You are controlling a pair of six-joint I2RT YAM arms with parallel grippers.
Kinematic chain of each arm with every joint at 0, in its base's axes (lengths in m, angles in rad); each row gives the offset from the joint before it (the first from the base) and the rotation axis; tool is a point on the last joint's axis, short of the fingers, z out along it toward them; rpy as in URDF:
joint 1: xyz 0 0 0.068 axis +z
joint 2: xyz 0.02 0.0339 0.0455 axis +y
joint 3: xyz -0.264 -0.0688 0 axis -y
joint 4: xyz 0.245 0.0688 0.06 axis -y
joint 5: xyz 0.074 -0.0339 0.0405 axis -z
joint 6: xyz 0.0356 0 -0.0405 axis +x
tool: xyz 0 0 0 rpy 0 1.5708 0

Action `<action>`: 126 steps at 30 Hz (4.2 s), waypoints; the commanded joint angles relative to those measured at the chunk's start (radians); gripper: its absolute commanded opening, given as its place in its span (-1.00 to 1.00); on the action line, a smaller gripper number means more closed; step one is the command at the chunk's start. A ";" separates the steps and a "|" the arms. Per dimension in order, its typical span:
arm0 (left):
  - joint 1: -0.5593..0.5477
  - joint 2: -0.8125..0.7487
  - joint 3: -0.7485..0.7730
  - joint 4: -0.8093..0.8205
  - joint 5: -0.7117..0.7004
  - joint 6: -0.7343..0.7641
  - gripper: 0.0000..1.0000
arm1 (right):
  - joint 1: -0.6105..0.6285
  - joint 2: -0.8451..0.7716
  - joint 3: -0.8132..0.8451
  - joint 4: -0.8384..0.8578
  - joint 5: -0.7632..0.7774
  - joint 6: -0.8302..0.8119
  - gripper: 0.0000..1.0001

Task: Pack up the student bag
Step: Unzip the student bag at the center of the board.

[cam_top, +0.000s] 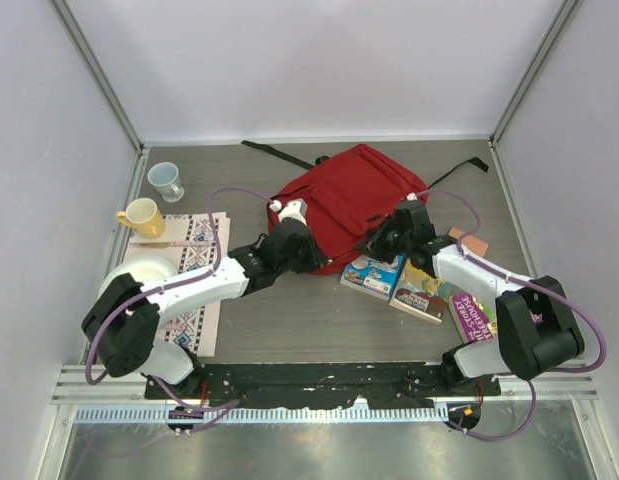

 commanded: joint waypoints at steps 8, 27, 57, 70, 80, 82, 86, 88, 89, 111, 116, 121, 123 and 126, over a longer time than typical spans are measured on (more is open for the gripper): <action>-0.002 -0.188 -0.102 -0.187 -0.184 0.052 -1.00 | -0.043 -0.019 0.200 -0.132 0.213 -0.436 -0.99; -0.088 -0.175 -0.076 -0.111 -0.026 0.075 -1.00 | -0.086 0.199 0.412 -0.129 0.165 -0.521 -0.88; -0.087 -0.020 0.035 -0.023 -0.057 0.024 -1.00 | -0.002 0.000 0.078 0.004 -0.140 -0.058 0.39; -0.087 -0.058 0.019 -0.037 -0.077 0.024 -1.00 | 0.046 0.035 0.075 -0.053 -0.057 -0.027 0.33; -0.087 -0.076 0.015 -0.058 -0.098 0.023 -1.00 | 0.043 -0.066 0.145 -0.215 0.162 -0.147 0.32; -0.087 -0.076 0.013 -0.055 -0.098 0.024 -1.00 | 0.039 -0.077 0.144 -0.224 0.139 -0.147 0.32; -0.087 -0.076 0.022 -0.060 -0.097 0.029 -1.00 | 0.042 -0.078 0.098 -0.176 0.038 -0.092 0.32; -0.087 -0.073 0.025 -0.055 -0.097 0.027 -1.00 | 0.049 -0.077 0.058 -0.123 0.006 -0.049 0.32; -0.087 -0.073 0.025 -0.054 -0.095 0.029 -1.00 | 0.053 -0.074 0.050 -0.114 -0.008 -0.038 0.32; -0.087 -0.109 0.018 -0.077 -0.094 0.043 -1.00 | 0.041 0.061 0.088 0.058 -0.027 -0.009 -0.81; -0.087 -0.156 -0.039 -0.161 -0.176 0.040 -1.00 | -0.060 0.067 0.121 0.046 -0.028 -0.050 -0.98; -0.052 -0.233 -0.109 -0.340 -0.313 0.035 -1.00 | -0.132 0.075 0.159 0.018 -0.048 -0.133 -0.98; -0.021 -0.262 -0.151 -0.370 -0.315 0.035 -1.00 | -0.135 0.077 0.170 0.009 -0.051 -0.161 -0.98; 0.016 -0.325 -0.194 -0.338 -0.293 0.049 -1.00 | -0.137 0.090 0.183 0.007 -0.097 -0.202 -0.98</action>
